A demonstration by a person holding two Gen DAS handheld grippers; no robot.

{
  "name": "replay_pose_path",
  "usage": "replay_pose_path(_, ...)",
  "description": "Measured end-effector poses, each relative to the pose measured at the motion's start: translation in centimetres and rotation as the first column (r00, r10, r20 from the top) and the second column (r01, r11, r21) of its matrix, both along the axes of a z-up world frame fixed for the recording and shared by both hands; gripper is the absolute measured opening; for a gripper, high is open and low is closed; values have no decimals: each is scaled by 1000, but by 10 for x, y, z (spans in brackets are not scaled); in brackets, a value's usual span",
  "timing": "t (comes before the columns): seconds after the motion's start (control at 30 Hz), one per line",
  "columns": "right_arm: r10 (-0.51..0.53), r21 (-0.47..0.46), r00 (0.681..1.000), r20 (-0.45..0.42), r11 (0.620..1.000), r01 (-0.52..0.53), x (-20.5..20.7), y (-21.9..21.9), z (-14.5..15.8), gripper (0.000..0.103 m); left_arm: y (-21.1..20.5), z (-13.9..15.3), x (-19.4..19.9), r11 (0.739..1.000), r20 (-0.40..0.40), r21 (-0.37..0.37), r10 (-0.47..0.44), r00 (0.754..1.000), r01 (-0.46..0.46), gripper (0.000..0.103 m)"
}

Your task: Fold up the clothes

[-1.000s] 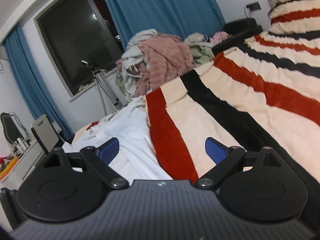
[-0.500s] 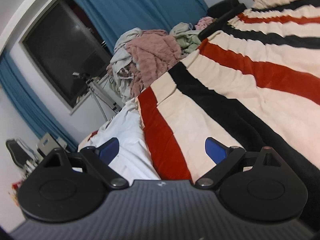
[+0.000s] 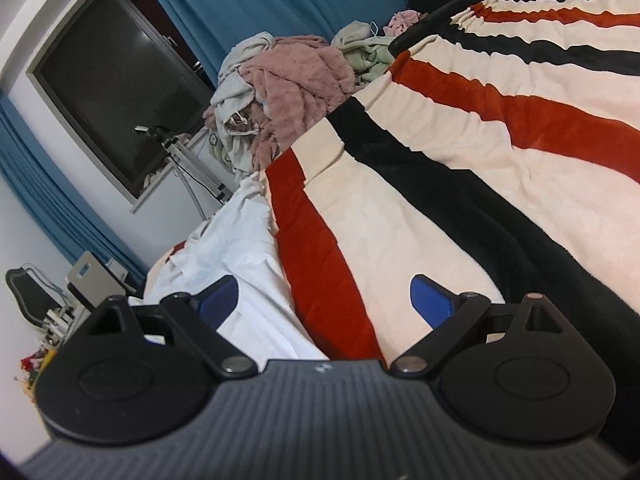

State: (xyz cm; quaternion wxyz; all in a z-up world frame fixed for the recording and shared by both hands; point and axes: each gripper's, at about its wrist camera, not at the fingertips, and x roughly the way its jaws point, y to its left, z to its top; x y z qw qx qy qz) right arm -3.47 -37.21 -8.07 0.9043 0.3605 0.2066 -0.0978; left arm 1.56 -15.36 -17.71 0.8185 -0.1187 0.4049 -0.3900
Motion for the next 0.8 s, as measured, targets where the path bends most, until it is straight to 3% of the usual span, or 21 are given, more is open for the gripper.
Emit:
replay_pose_path(0.07,2,-11,1000,-17,1000,-2,4,2,-3,94,-7,-1,2,1000,7,22,-6,1000,5,51)
replay_pose_path(0.17,5,-31,999,-40,1000,-6,8,6,-5,94,-12,-4,7,999,-2,51,17,1000,-17,16)
replay_pose_path(0.2,1,-42,999,-45,999,-3,9,7,-5,94,-10,-4,8,999,-17,42,26,1000,-25,12)
replay_pose_path(0.33,-21,-74,998,-67,997,16,10,9,-5,94,2,8,5,998,-37,13,63,997,-63,9)
replay_pose_path(0.6,-44,-119,997,-63,992,37,5,15,1,94,54,89,-17,989,5,-96,111,994,-110,8)
replay_pose_path(0.8,-11,-154,996,-91,988,-3,13,23,-2,94,90,109,-13,985,-20,-90,143,990,-144,8)
